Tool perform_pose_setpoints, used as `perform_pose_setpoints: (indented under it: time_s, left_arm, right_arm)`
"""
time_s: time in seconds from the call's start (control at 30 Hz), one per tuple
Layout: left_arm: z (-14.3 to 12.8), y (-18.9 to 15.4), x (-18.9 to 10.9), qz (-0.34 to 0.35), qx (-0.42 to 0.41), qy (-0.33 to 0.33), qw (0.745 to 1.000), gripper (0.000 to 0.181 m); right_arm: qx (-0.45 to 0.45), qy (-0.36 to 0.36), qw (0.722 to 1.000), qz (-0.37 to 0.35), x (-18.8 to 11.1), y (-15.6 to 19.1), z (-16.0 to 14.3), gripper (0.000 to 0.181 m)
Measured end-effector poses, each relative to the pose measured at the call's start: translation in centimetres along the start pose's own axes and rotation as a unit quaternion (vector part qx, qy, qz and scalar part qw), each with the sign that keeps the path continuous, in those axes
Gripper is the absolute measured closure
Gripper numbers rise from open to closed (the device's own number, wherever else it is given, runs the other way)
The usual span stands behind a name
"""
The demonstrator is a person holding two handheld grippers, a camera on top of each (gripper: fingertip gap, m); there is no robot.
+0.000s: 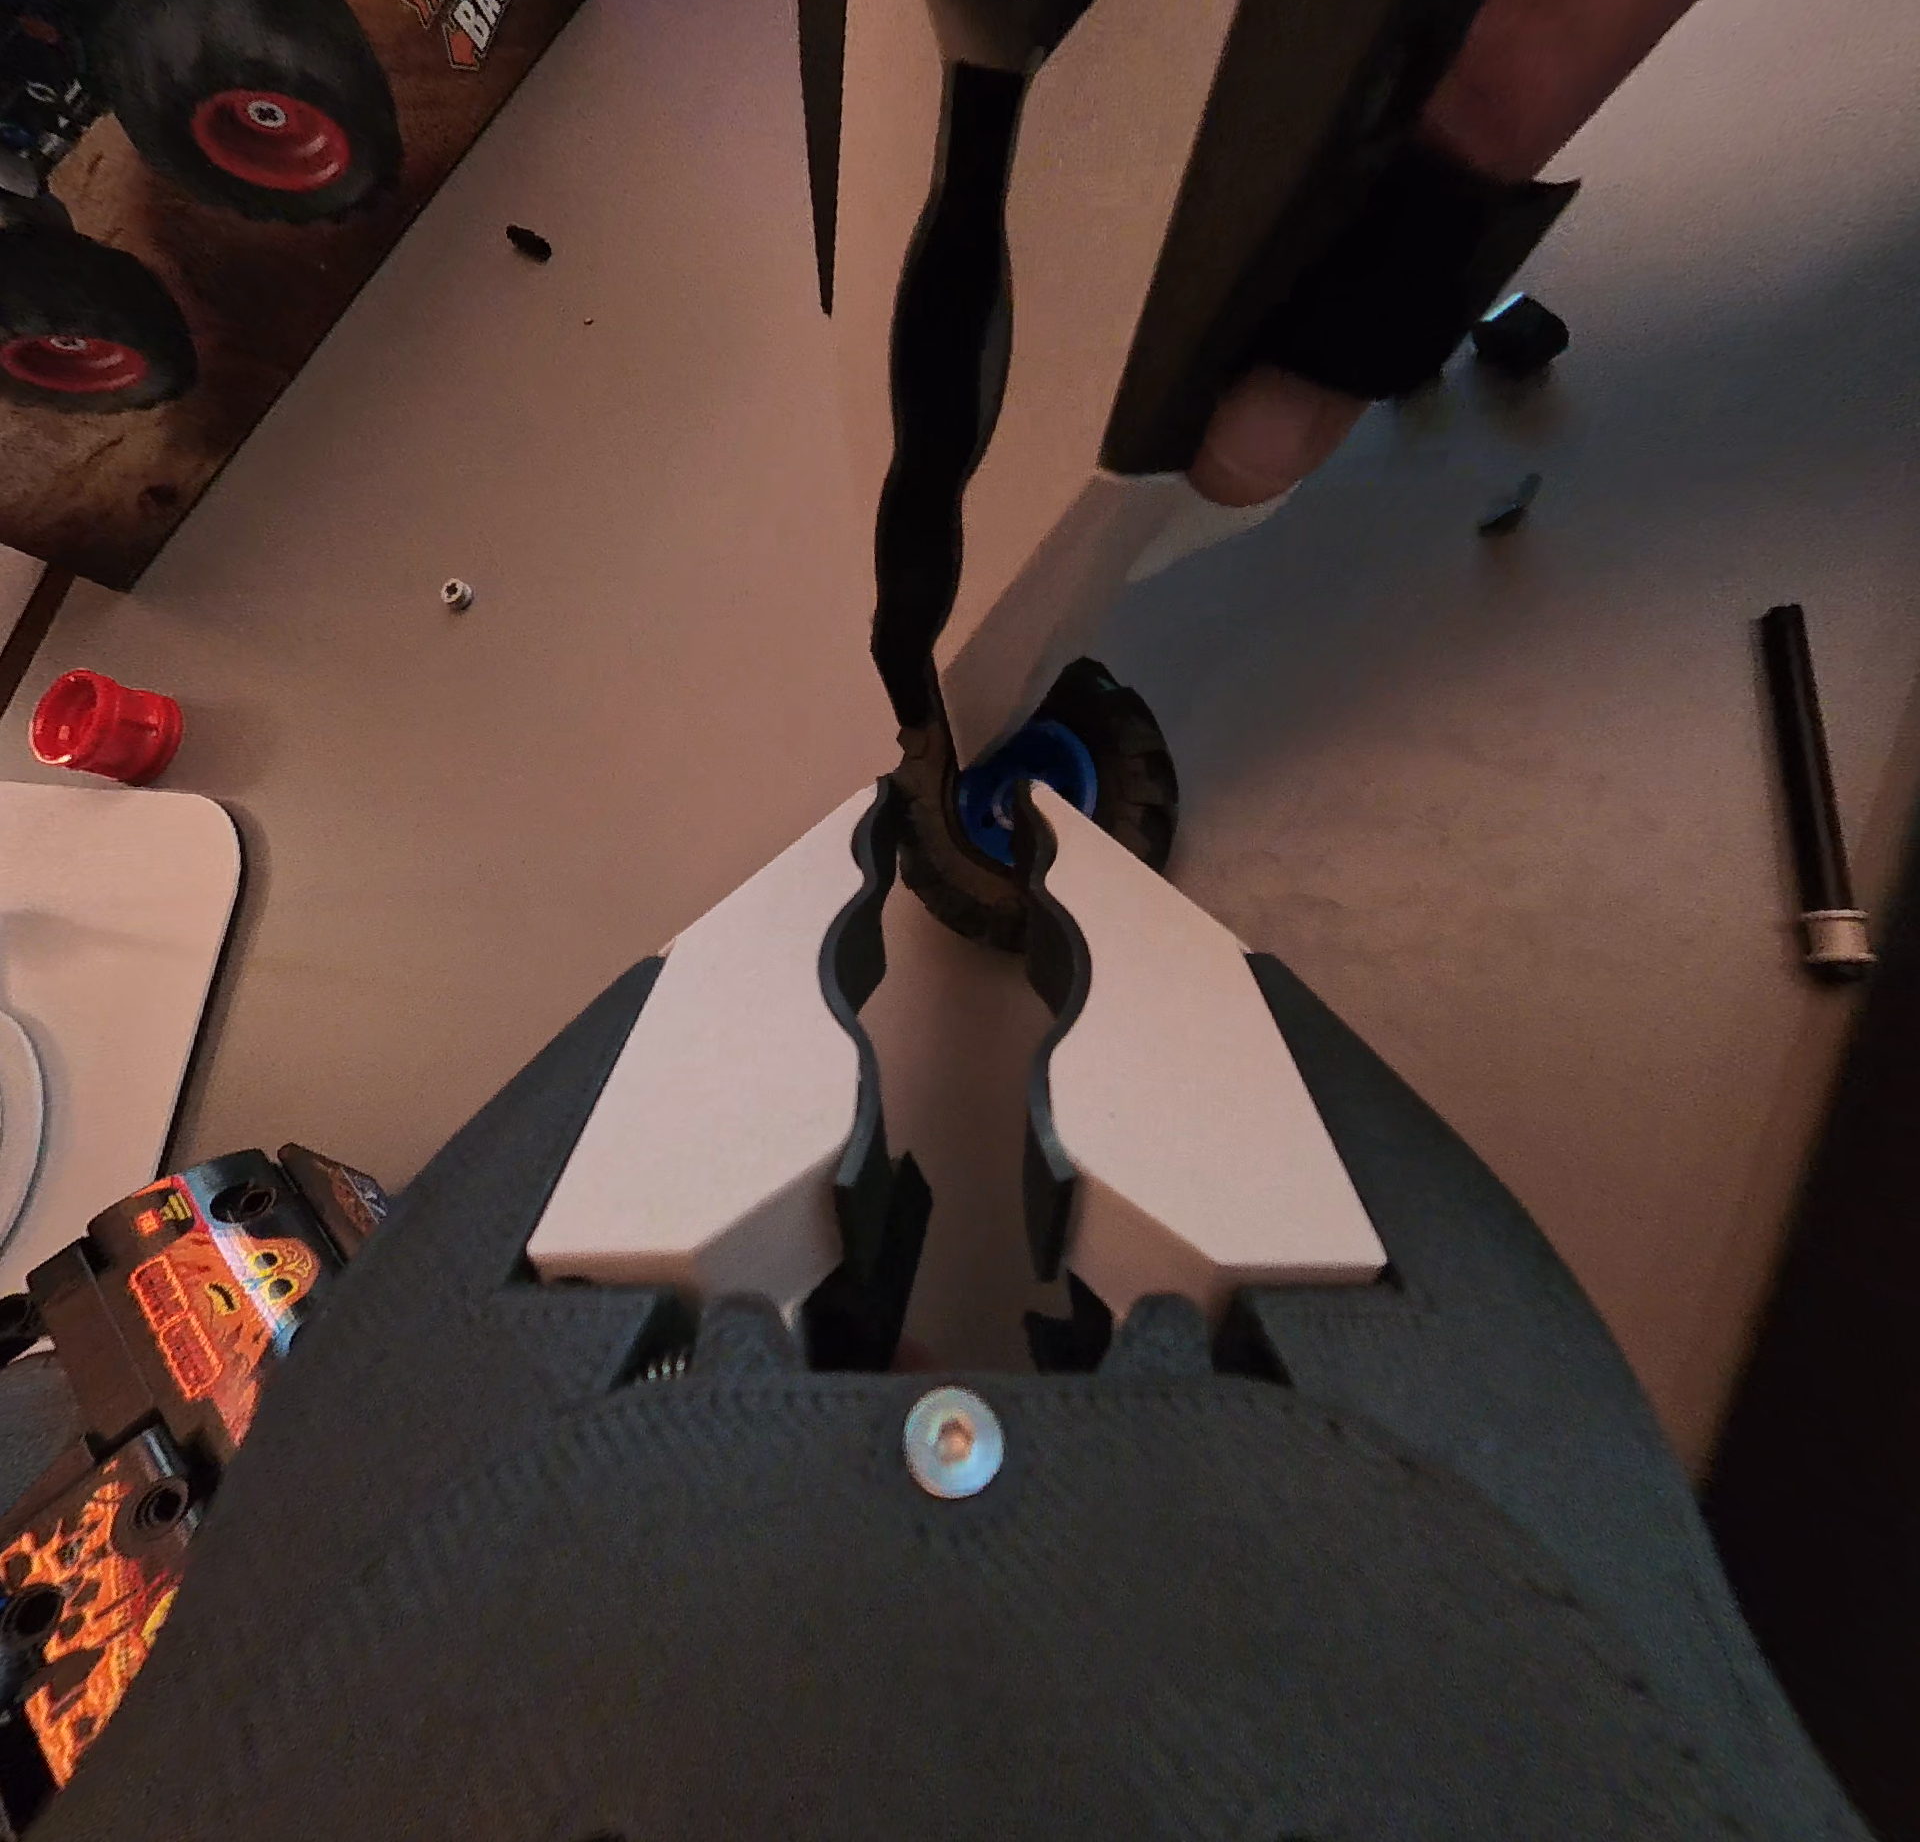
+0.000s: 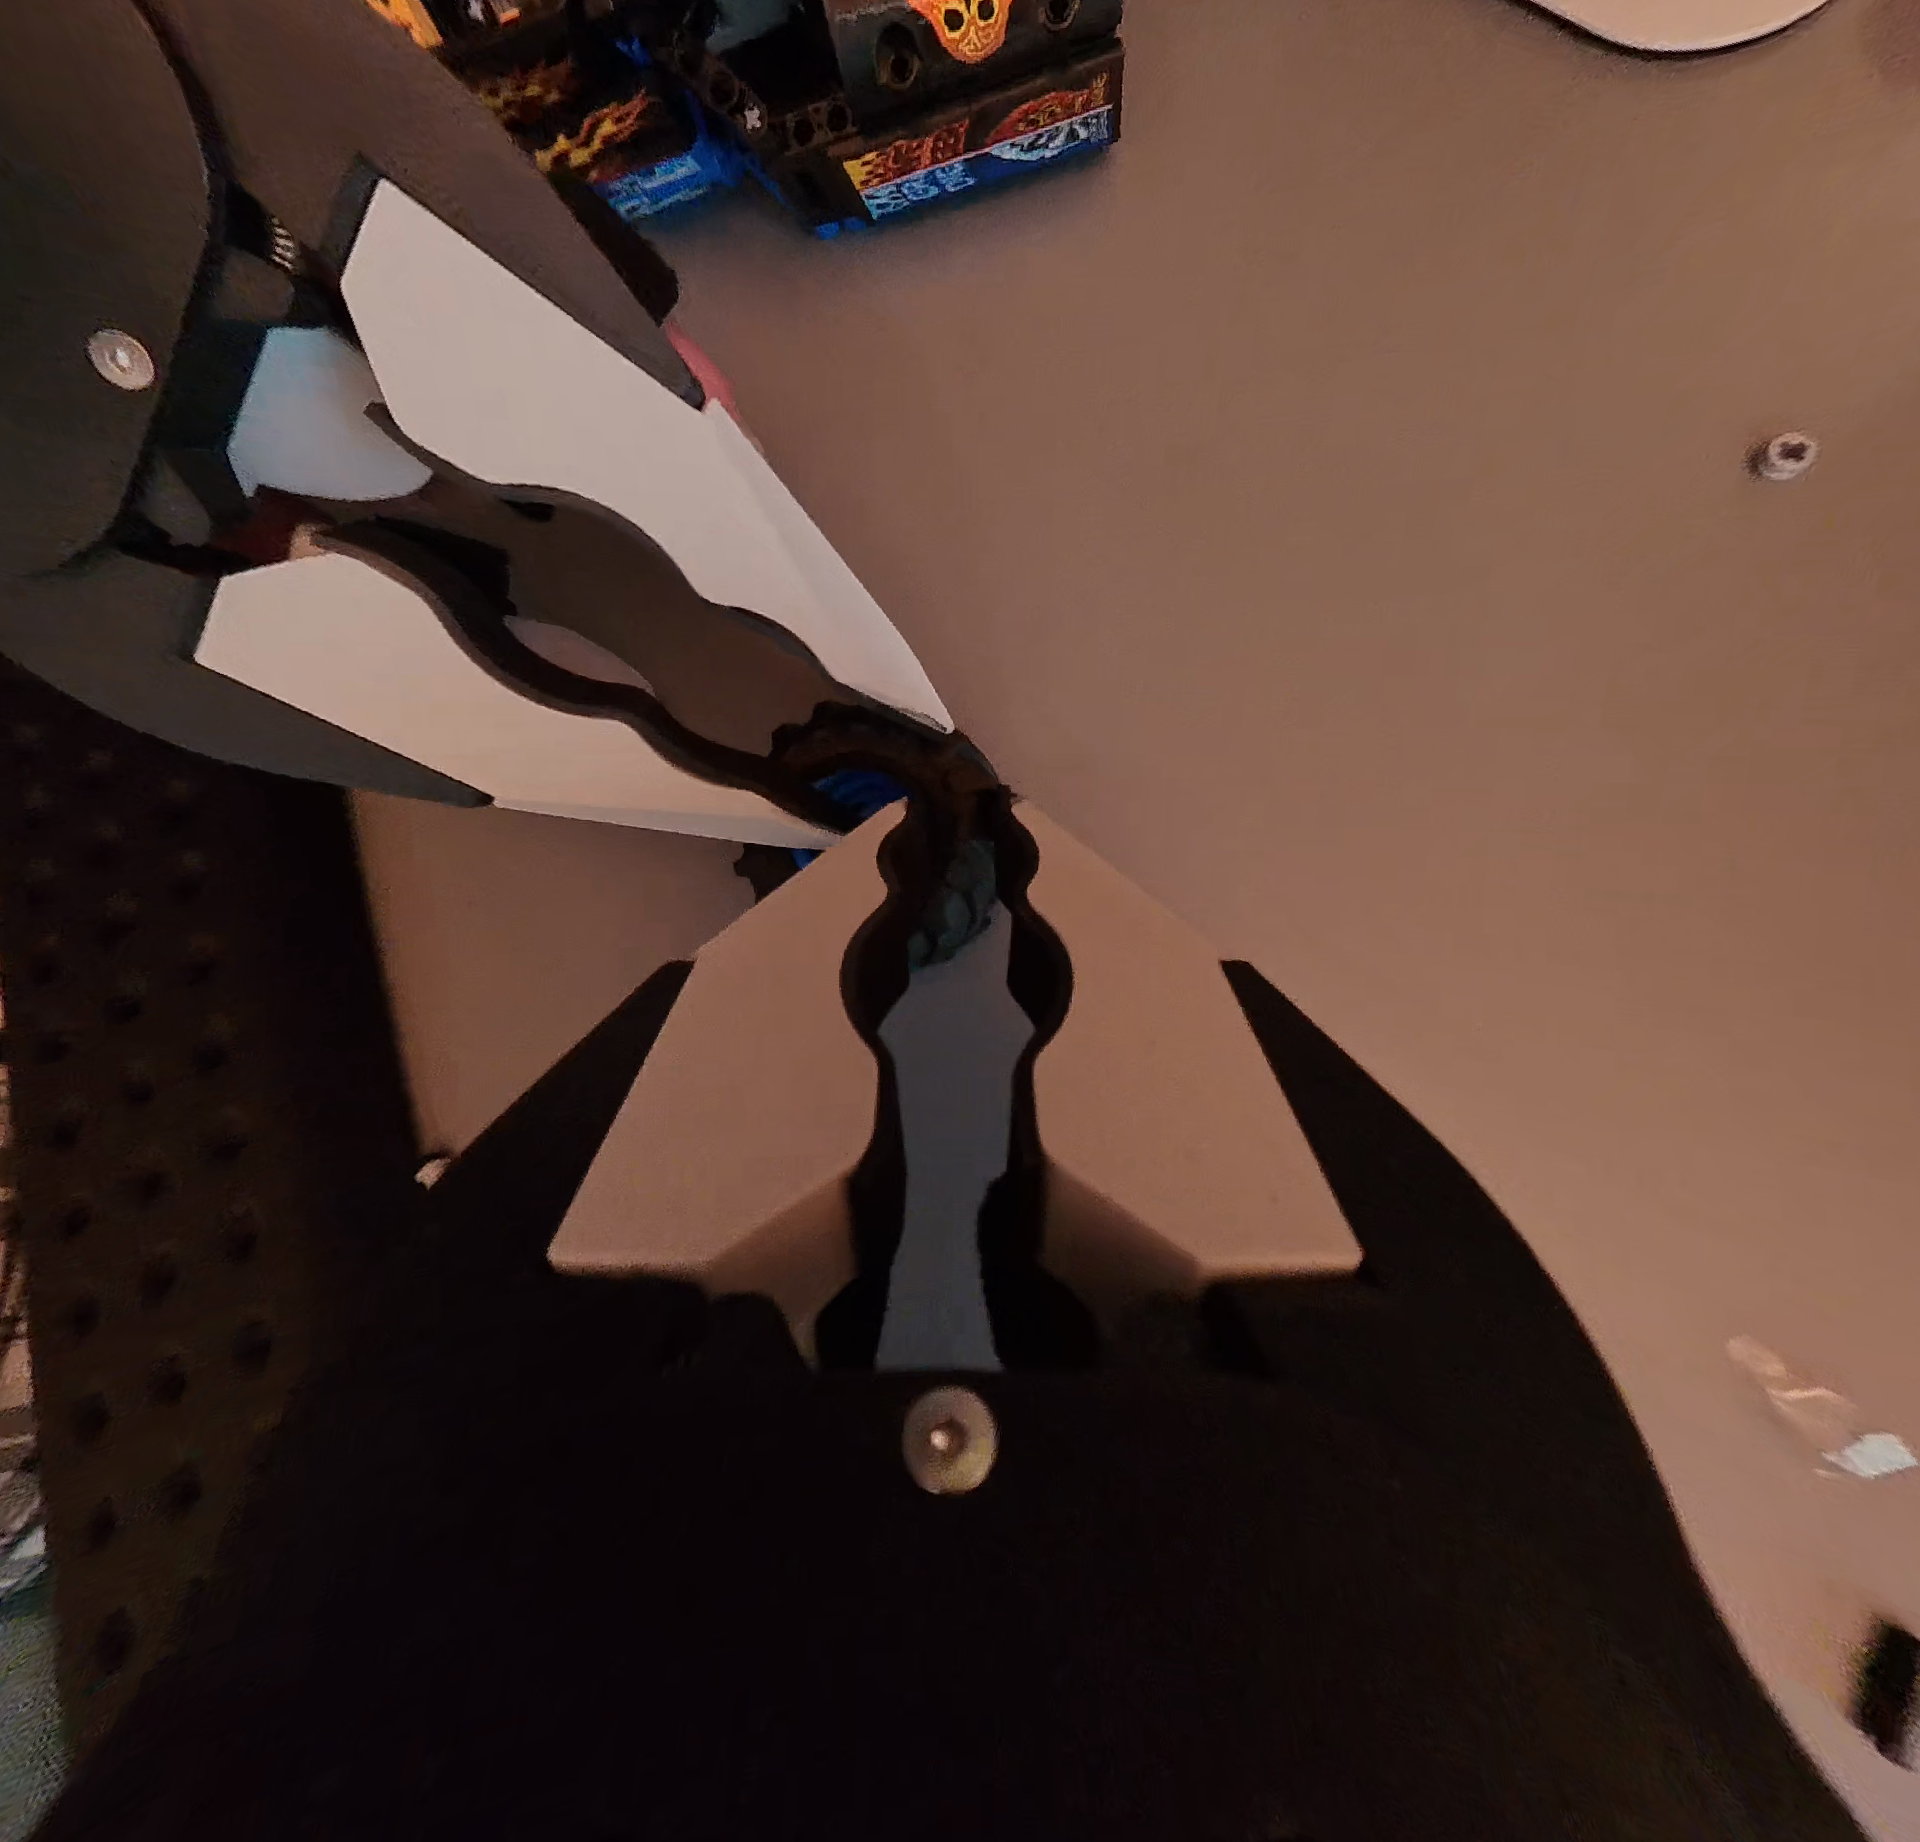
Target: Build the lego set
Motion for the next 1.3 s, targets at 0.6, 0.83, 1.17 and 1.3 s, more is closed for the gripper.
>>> perform_pose_setpoints:
  time_s: [0.6, 0.83, 1.17, 1.3]
  left_arm:
    - [0.0, 0.4, 0.5, -0.026, 0.008, -0.005, 1.000, 0.158]
    - [-0.2, 0.5, 0.5, -0.028, 0.000, -0.010, 1.000, 0.158]
    - [-0.3, 0.4, 0.7, -0.017, -0.015, -0.016, 1.000, 0.155]
    - [-0.3, 0.5, 0.7, -0.019, -0.016, -0.018, 1.000, 0.155]
  right_arm:
    - [-0.003, -0.020, 1.000, -0.004, -0.6, -0.3, -0.2, 0.162]
    - [-0.002, -0.008, 1.000, 0.012, 0.0, -0.2, 0.1, 0.172]
    - [0.018, -0.016, 0.999, -0.029, 0.4, -0.2, 0.0, 0.176]
    - [-0.003, -0.009, 0.998, -0.055, 0.5, 0.2, 0.0, 0.176]
Point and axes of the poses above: each gripper's, where its closed fingertips meet, x out along the fingers, z out of its top, y = z × x across the jaws, the point moved 8 cm from there along -x, back along the fingers, and after that the axes turned 5 degrees about z, right-handed, at the moved point
